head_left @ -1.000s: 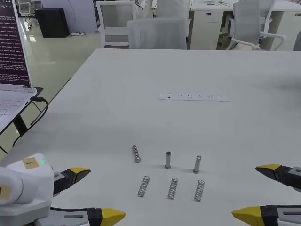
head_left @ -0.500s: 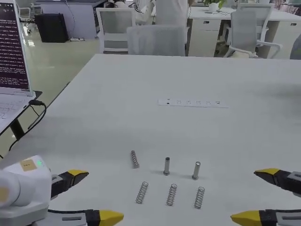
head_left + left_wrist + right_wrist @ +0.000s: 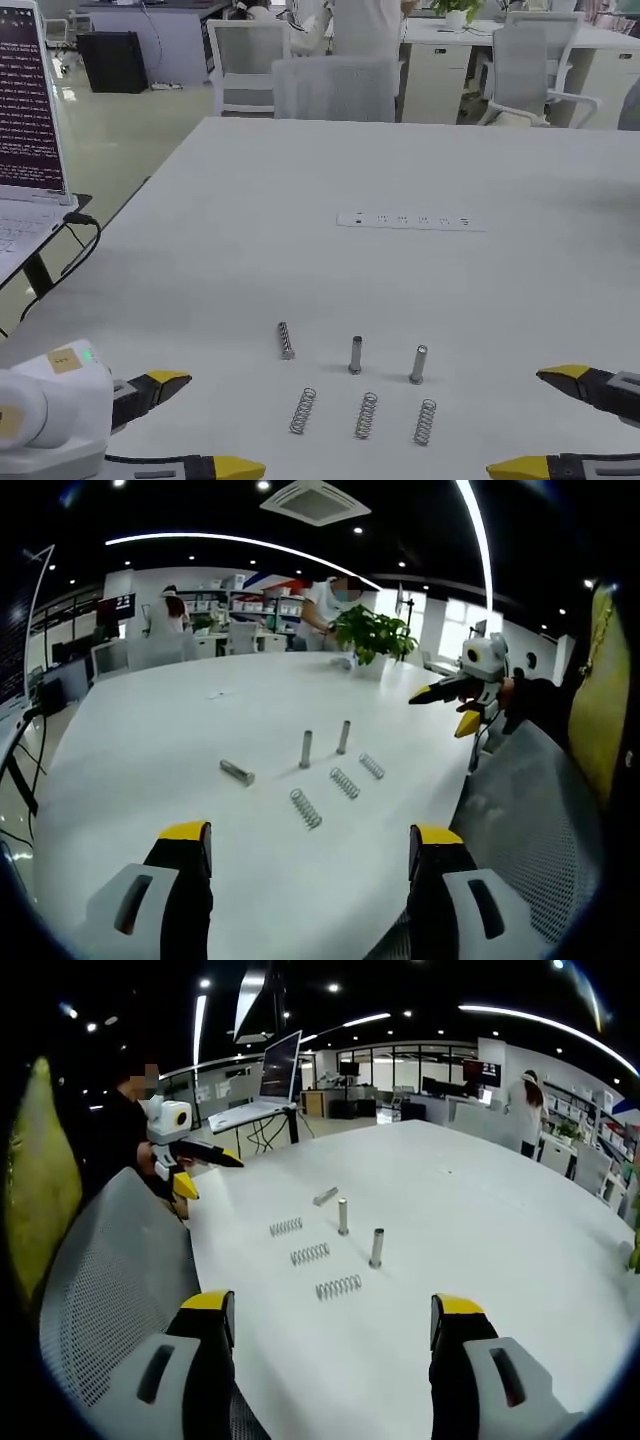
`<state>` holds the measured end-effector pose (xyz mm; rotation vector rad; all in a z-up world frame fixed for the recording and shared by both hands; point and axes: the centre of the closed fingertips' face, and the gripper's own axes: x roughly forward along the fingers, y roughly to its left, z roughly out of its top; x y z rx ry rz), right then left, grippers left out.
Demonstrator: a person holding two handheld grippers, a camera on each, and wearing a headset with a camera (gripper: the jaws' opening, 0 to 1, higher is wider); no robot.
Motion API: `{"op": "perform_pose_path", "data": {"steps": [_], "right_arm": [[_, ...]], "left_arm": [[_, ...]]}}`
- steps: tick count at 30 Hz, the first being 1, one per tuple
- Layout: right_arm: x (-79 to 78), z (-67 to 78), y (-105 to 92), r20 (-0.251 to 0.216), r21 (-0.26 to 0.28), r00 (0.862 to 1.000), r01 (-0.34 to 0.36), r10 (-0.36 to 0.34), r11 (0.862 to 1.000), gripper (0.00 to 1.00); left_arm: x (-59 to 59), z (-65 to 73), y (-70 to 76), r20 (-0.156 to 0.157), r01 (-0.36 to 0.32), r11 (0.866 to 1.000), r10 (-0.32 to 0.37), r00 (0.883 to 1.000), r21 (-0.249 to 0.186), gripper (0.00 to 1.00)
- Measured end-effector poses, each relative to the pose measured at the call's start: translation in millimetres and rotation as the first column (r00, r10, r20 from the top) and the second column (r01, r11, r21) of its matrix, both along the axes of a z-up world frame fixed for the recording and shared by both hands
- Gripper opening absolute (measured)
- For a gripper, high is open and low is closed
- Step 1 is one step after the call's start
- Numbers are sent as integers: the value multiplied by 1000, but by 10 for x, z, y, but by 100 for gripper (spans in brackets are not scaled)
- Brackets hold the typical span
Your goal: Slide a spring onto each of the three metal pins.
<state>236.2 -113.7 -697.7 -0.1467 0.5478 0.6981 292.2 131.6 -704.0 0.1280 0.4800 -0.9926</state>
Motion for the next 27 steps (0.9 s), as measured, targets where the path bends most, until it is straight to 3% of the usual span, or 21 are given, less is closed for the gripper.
{"op": "perform_pose_path", "data": {"steps": [27], "right_arm": [[45, -24, -5, -1, 6, 1000, 2, -2, 1000, 79]], "left_arm": [[31, -15, 2, -2, 2, 1000, -2, 1000, 10, 77]]}}
